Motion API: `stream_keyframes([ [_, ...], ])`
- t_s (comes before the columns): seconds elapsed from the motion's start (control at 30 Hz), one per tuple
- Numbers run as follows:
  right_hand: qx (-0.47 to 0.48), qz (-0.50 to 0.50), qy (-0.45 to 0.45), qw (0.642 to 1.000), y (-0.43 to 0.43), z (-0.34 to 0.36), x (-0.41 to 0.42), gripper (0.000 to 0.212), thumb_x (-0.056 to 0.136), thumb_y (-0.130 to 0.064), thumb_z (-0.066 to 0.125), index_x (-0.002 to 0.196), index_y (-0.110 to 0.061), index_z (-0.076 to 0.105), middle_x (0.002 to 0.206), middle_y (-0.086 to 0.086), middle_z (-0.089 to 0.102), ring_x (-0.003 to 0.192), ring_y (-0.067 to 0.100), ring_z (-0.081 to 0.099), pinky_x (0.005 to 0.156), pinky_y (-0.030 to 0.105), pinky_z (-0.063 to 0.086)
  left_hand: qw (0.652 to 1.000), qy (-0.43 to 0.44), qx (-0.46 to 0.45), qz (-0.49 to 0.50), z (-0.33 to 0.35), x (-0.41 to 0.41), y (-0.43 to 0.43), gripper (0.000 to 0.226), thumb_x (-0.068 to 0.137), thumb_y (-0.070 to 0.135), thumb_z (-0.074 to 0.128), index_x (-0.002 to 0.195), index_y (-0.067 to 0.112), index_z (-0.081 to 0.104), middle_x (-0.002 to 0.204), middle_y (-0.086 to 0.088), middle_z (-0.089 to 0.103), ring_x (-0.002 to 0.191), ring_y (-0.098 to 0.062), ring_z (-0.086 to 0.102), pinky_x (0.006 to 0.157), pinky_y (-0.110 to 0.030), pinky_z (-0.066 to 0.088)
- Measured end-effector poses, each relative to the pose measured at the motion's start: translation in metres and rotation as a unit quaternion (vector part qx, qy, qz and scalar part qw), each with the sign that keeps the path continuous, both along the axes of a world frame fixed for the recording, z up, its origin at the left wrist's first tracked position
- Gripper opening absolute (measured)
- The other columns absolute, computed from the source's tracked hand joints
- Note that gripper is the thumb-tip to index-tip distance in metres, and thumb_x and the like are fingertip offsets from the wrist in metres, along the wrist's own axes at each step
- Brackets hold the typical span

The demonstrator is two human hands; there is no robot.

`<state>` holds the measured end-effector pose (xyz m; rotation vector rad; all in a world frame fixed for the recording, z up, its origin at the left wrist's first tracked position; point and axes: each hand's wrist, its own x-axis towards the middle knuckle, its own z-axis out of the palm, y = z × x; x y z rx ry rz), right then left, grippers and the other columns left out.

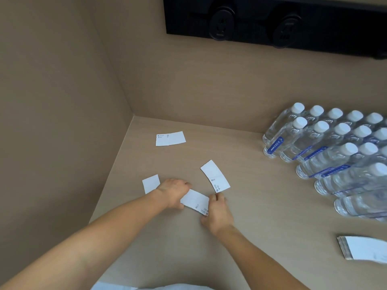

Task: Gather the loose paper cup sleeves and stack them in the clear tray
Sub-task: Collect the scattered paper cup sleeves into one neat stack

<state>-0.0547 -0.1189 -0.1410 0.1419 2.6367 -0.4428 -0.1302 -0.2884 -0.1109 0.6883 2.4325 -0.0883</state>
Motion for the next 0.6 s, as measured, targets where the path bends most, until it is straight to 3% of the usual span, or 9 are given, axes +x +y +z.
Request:
stream_keyframes([
  [0.3, 0.013, 0.137, -0.013, 0.99, 0.035, 0.007, -0.002, 0.045, 0.083, -0.008, 0.06, 0.125, -0.007, 0.045, 0.133, 0.007, 0.039, 0.123, 0.025, 0.039, 0.094, 0.035, 0.049, 0.992, -0.001, 0.015, 0.128, -0.006, 0.048, 0.019, 0.039, 0.08, 0.031, 0.07, 0.106, 0.009, 0.052, 0.11, -0.009, 0.061, 0.101, -0.03, 0.061, 0.071, -0.031, 0.043],
  [0.6, -0.018, 0.147, -0.021, 0.989, 0.056, 0.006, 0.02, 0.055, 0.078, -0.018, 0.063, 0.129, -0.013, 0.043, 0.132, 0.003, 0.036, 0.126, 0.023, 0.036, 0.097, 0.033, 0.048, 0.985, -0.004, 0.038, 0.169, -0.011, 0.078, 0.03, 0.048, 0.083, 0.033, 0.065, 0.121, 0.01, 0.046, 0.122, -0.008, 0.057, 0.11, -0.029, 0.058, 0.077, -0.031, 0.042],
])
